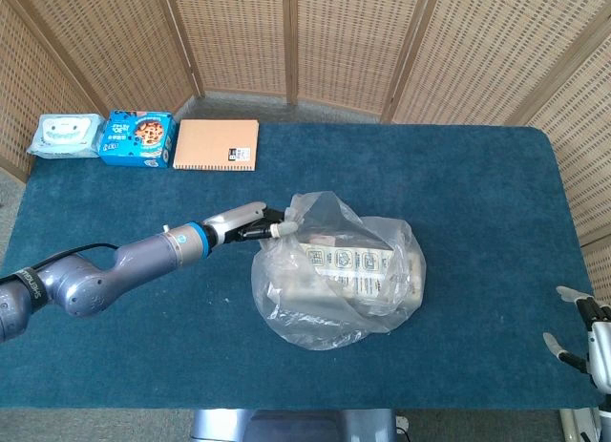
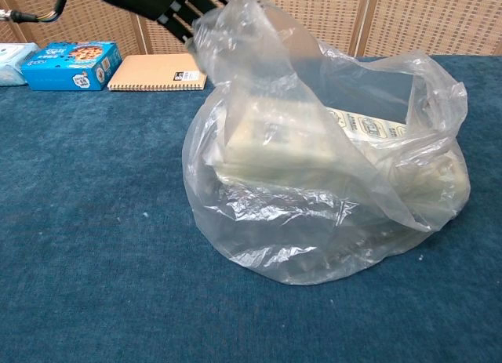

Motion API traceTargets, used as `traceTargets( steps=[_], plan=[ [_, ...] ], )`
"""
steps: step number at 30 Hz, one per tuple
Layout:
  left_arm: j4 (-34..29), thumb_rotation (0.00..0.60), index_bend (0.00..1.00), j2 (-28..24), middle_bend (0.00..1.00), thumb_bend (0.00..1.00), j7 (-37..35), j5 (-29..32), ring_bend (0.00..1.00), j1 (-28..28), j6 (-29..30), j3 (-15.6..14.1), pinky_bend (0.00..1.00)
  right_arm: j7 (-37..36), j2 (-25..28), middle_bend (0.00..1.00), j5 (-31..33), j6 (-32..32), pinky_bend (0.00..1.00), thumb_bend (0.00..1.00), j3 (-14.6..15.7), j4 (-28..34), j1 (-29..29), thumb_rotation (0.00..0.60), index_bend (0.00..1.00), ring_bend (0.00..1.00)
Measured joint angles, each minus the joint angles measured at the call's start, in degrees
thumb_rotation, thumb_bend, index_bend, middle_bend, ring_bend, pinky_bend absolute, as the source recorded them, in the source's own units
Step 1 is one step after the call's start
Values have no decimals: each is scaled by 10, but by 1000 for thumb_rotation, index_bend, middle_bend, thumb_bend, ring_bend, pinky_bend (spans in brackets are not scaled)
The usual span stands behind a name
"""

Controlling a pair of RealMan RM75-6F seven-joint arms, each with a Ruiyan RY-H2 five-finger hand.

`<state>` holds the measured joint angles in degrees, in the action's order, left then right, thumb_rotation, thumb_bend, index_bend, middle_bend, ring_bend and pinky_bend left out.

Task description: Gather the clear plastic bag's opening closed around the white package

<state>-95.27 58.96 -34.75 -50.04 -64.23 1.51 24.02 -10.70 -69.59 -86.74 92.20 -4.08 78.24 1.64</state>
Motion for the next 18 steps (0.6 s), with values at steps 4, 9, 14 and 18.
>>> traceTargets(
  steps=[4, 9, 14, 18],
  plan=[
    [2, 0, 335, -7, 367, 86, -5, 11, 316, 21, -10, 6, 384, -1, -2, 331, -3, 0, 355, 243, 0, -1, -2, 600, 235, 353],
    [11, 0, 334, -5, 367, 85, 0, 16, 316, 52, -25, 10, 384, 0, -3, 329, -5, 3, 355, 243, -1, 0, -1, 600, 234, 353],
    [18, 0, 335, 5, 367, 85, 10, 15, 316, 63, -37, 4, 386, -1, -2, 329, -5, 5, 355, 242, 0, 0, 1, 600, 235, 353],
    [24, 0, 335, 8, 367, 86, 17, 13, 316, 66, -48, -6, 393, -1, -1, 328, -5, 8, 355, 242, -1, 1, 3, 600, 235, 353]
  ],
)
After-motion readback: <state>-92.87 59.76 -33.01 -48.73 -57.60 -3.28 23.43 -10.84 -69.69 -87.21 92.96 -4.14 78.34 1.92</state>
